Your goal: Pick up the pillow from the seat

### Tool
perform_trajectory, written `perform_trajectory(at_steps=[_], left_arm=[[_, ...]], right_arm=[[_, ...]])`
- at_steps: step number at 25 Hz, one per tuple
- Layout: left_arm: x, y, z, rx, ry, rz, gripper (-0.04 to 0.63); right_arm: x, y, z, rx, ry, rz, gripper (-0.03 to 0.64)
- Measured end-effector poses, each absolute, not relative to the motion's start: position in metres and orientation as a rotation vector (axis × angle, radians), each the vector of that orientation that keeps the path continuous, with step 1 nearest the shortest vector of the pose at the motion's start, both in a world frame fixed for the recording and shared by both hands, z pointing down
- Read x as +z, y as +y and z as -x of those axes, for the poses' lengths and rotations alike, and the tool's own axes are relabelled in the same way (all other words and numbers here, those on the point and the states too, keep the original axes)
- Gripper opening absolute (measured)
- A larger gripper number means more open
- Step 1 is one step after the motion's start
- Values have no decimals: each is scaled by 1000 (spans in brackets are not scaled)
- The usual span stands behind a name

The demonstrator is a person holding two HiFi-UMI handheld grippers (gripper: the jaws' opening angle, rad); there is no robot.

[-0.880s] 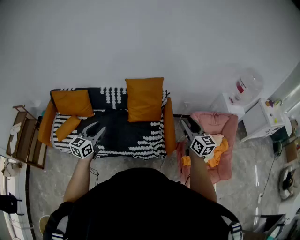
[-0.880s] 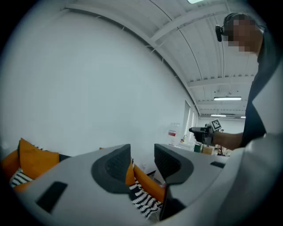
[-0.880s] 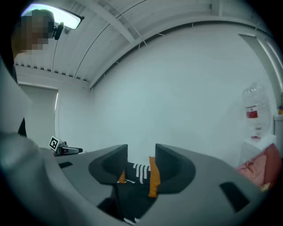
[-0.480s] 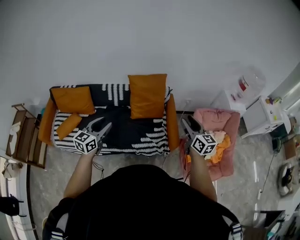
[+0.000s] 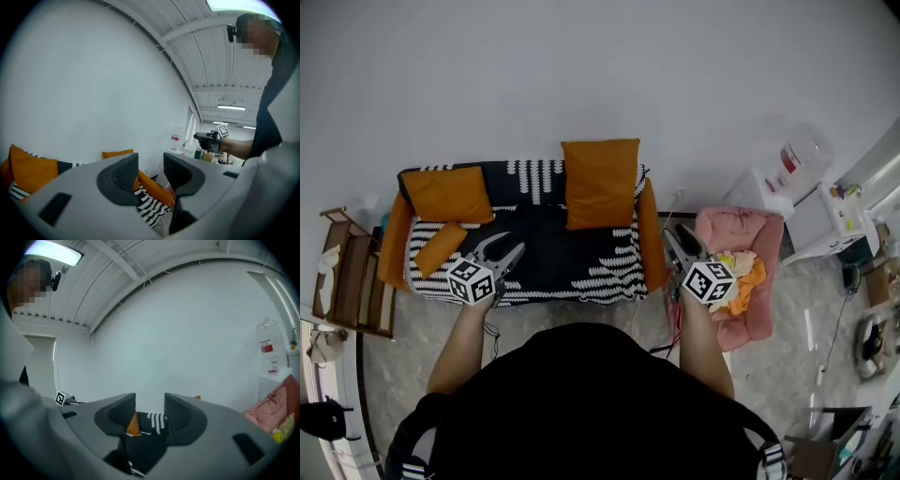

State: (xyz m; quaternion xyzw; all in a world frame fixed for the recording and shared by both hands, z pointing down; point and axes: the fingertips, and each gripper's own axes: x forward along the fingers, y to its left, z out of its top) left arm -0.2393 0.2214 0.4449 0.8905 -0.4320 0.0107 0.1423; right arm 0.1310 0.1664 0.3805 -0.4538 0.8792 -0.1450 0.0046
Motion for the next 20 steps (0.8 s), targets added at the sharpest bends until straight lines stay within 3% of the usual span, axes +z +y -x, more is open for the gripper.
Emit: perform_trajectory(at_steps=[20], left_arm=[[451,228,253,55,-1221,-2563,173]], right_arm=[[389,170,-114,-493,2774,1400,184]])
